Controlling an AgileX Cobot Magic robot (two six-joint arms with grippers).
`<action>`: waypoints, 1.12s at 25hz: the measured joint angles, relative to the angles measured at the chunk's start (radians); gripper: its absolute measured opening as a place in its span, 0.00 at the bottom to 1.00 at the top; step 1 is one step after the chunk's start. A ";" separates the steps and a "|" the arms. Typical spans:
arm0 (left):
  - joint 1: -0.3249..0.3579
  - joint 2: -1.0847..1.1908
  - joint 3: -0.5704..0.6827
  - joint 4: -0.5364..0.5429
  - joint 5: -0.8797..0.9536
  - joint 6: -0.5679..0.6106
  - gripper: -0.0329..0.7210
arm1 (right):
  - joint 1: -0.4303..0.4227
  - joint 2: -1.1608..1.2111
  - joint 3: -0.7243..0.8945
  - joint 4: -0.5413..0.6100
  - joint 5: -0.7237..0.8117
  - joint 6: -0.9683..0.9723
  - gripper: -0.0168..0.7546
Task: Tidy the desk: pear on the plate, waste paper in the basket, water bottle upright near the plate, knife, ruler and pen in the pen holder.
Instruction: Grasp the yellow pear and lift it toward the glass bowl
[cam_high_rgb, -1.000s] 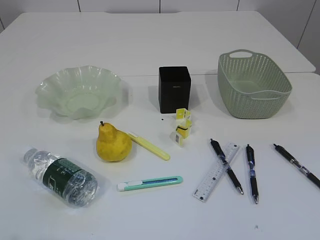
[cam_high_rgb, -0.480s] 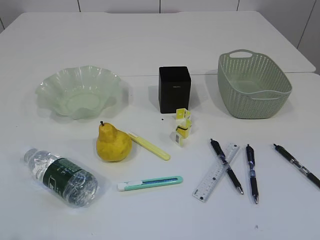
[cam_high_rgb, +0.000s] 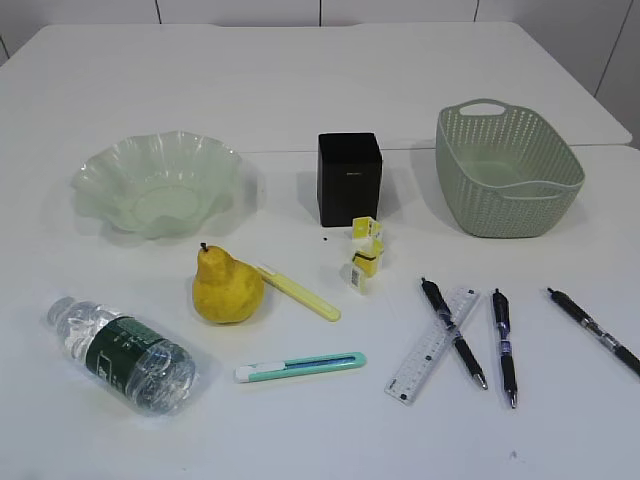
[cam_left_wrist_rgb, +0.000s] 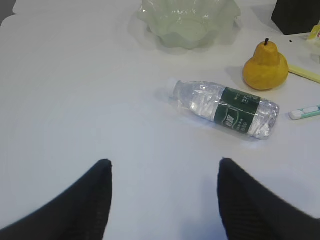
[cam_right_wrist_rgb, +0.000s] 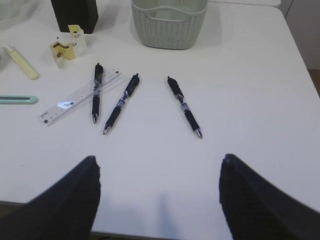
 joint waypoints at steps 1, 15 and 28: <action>0.000 0.000 0.000 0.000 0.000 0.000 0.66 | 0.000 0.000 0.000 0.000 0.000 0.000 0.74; 0.000 0.077 -0.008 -0.080 -0.072 0.000 0.66 | 0.000 0.000 -0.014 0.009 -0.063 0.038 0.67; -0.011 0.552 -0.143 -0.135 -0.250 0.100 0.67 | 0.000 0.283 -0.029 0.103 -0.252 0.045 0.64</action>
